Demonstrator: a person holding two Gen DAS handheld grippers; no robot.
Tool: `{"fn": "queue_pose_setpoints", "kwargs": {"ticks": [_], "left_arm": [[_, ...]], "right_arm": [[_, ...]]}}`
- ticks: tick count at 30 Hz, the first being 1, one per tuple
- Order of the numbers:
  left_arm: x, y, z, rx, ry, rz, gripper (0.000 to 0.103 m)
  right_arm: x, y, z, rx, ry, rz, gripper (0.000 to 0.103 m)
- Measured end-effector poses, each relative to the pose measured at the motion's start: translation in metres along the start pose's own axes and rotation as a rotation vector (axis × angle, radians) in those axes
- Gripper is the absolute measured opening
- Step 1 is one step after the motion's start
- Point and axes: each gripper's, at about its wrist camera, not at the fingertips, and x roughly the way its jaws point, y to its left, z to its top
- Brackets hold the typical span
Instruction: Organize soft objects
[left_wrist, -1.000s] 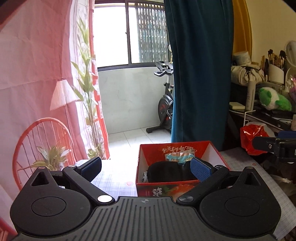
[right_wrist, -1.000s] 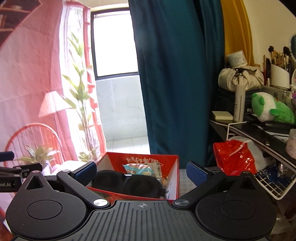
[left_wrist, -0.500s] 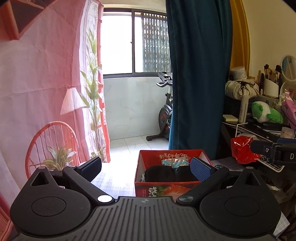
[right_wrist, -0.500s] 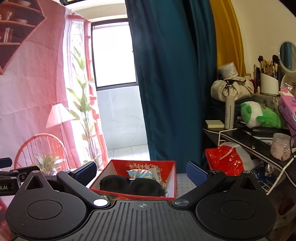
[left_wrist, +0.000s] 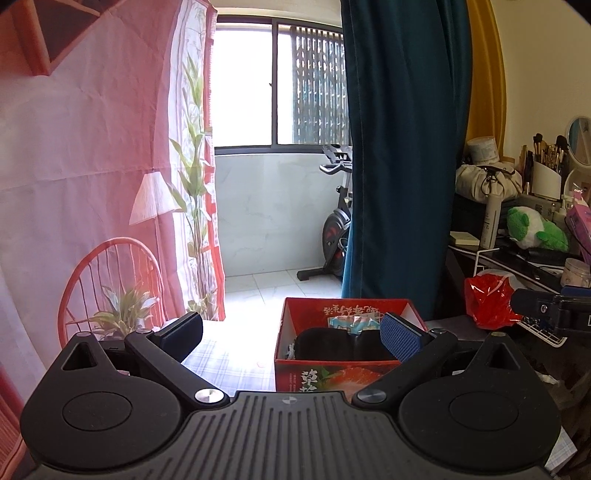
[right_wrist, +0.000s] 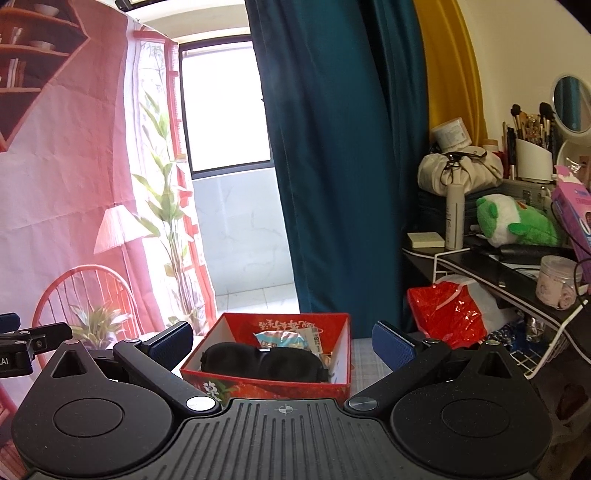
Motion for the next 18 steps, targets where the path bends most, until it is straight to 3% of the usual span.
{"fn": "queue_pose_setpoints", "kwargs": {"ticks": [18], "left_arm": [[0.0008,-0.0001,-0.0034,-0.004,0.027,0.000,0.103]], "right_arm": [[0.0011,-0.0001,-0.0007,-0.007,0.010,-0.004,0.103]]}}
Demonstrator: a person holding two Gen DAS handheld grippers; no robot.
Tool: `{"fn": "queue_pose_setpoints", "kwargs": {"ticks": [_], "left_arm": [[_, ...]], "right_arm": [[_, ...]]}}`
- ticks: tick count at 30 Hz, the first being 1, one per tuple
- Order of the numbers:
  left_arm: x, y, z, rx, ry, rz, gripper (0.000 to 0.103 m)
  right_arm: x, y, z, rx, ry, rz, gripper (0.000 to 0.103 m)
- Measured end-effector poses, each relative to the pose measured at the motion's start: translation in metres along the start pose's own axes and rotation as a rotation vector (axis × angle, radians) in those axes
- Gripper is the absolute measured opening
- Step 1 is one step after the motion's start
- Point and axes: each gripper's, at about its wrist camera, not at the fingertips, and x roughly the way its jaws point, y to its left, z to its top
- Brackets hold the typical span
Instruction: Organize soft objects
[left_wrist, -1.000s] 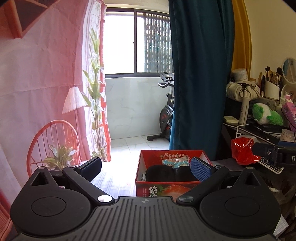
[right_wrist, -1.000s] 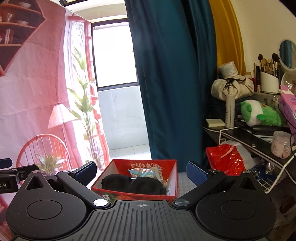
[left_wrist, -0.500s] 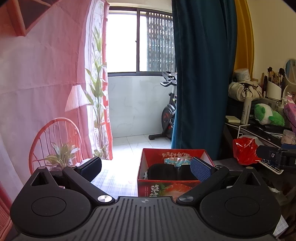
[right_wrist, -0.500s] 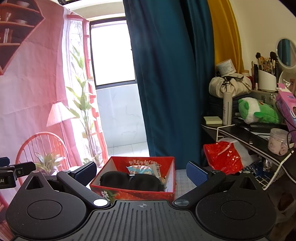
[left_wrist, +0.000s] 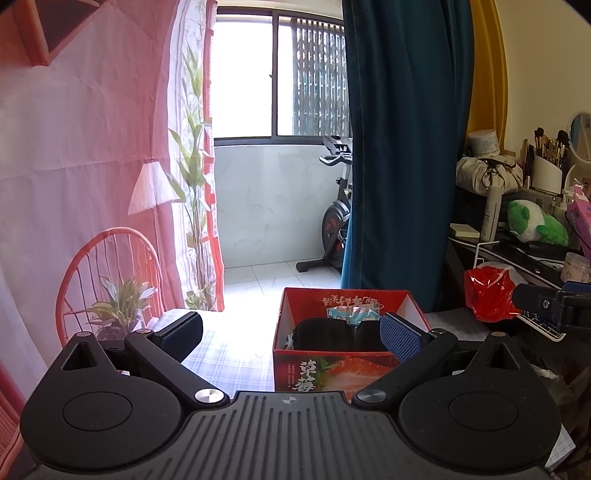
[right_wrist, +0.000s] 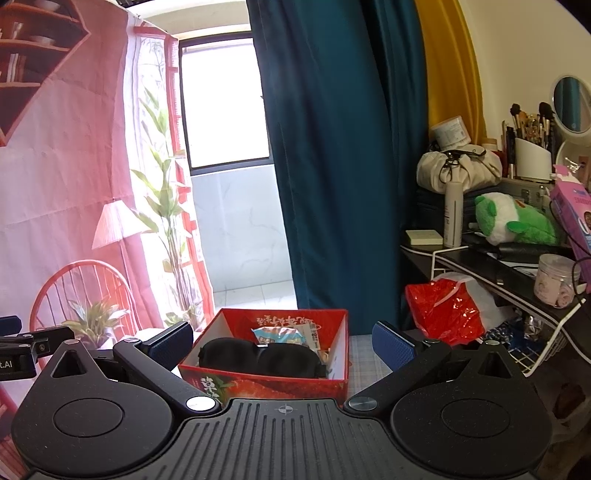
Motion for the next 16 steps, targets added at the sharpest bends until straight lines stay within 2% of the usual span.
{"fn": "queue_pose_setpoints", "kwargs": {"ticks": [16], "left_arm": [[-0.0008,0.0022,-0.0002,-0.003,-0.003,-0.003,0.103]], "right_arm": [[-0.0010,0.0011,-0.0001,-0.006,0.002,-0.001,0.103]]}}
